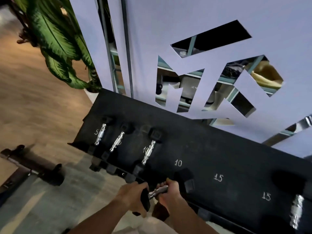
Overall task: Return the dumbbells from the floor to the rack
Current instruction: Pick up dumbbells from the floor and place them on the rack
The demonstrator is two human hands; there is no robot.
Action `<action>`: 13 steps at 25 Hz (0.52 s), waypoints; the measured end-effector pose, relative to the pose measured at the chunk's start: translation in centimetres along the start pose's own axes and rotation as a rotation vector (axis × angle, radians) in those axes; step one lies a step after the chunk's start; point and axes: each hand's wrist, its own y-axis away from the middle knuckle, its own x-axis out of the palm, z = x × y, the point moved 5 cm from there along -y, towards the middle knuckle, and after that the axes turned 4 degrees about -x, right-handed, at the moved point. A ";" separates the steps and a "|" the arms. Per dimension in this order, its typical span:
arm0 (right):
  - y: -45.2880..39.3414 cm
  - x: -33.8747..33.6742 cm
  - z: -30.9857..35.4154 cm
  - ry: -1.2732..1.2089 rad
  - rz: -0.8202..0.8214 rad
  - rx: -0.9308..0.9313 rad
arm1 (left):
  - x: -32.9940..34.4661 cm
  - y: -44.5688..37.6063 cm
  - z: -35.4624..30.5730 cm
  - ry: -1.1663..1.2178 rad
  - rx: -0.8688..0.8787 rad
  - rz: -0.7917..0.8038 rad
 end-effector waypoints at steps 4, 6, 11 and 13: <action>-3.9 4.5 5.2 0.111 -0.053 0.023 | -3.2 -5.8 -1.7 0.039 -0.018 -0.019; -5.7 6.3 7.5 0.192 -0.077 0.006 | -3.6 -8.5 -2.4 0.075 -0.034 -0.017; -10.3 8.2 10.8 0.399 -0.194 -0.040 | -3.0 -13.3 -3.9 0.165 -0.084 -0.004; -11.7 8.6 11.3 0.477 -0.223 -0.049 | -2.6 -14.6 -4.0 0.182 -0.107 0.017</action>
